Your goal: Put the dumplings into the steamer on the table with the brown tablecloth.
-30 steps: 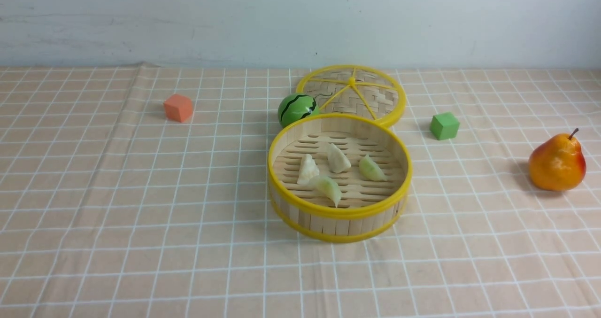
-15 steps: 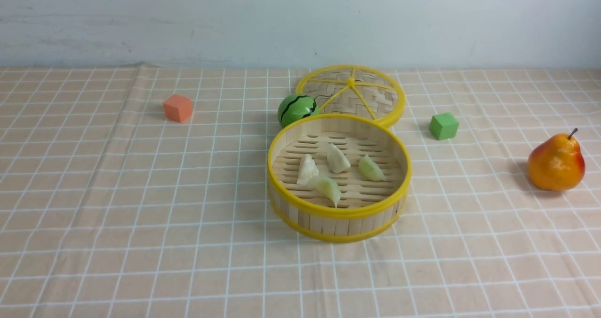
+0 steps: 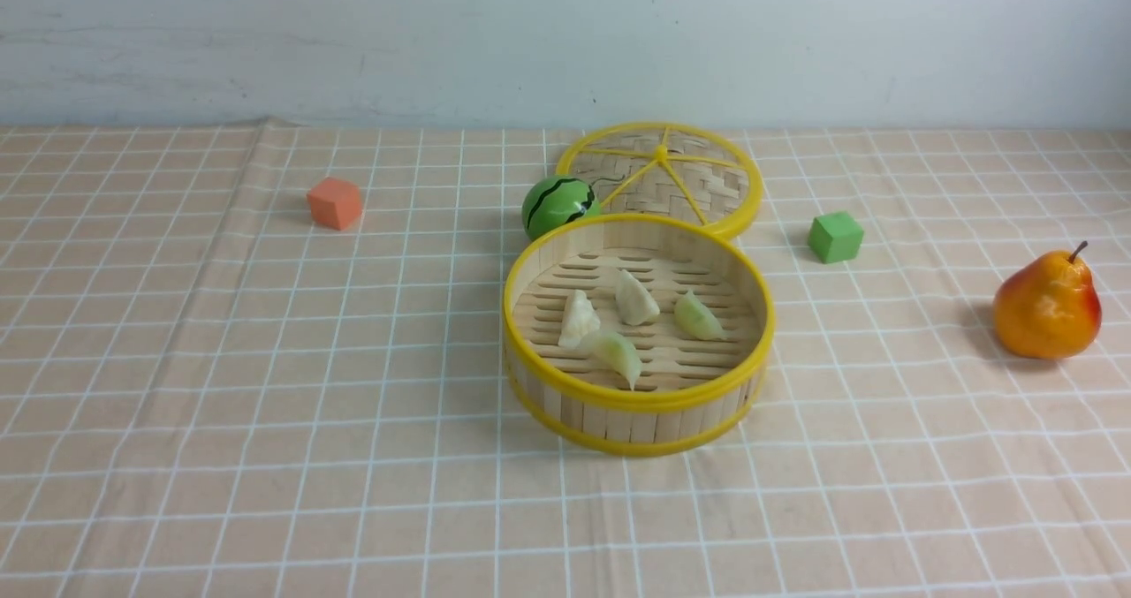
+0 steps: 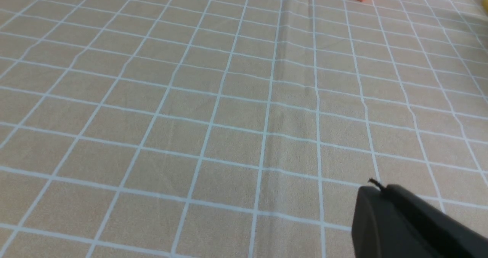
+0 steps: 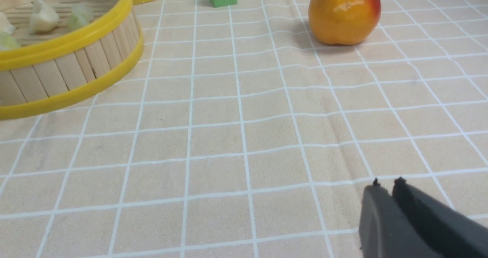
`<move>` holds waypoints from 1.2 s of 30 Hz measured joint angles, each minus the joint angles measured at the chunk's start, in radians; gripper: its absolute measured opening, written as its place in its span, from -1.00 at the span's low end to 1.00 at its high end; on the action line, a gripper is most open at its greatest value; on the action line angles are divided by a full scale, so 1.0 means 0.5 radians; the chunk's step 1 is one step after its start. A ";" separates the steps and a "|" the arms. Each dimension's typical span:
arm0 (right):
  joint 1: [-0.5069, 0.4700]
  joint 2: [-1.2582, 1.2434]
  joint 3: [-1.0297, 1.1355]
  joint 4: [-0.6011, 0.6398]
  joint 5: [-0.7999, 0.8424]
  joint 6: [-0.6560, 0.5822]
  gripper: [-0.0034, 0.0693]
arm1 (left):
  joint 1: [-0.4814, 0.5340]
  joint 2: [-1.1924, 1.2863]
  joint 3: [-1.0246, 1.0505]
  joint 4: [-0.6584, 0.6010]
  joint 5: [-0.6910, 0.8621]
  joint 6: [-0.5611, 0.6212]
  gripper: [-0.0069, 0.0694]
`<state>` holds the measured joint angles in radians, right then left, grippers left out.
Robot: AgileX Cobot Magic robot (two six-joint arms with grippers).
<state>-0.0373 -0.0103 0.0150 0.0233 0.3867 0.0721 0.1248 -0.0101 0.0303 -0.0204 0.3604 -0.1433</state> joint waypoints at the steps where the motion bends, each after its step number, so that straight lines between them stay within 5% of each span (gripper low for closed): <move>1: 0.000 0.000 0.000 0.000 0.000 0.000 -0.76 | 0.000 0.000 0.000 0.000 0.000 0.000 -0.85; 36: 0.000 0.000 0.000 0.000 0.000 0.000 -0.65 | 0.000 0.000 0.000 0.000 0.002 0.002 -0.82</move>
<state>-0.0373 -0.0103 0.0150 0.0233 0.3867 0.0721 0.1248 -0.0101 0.0303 -0.0204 0.3611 -0.1424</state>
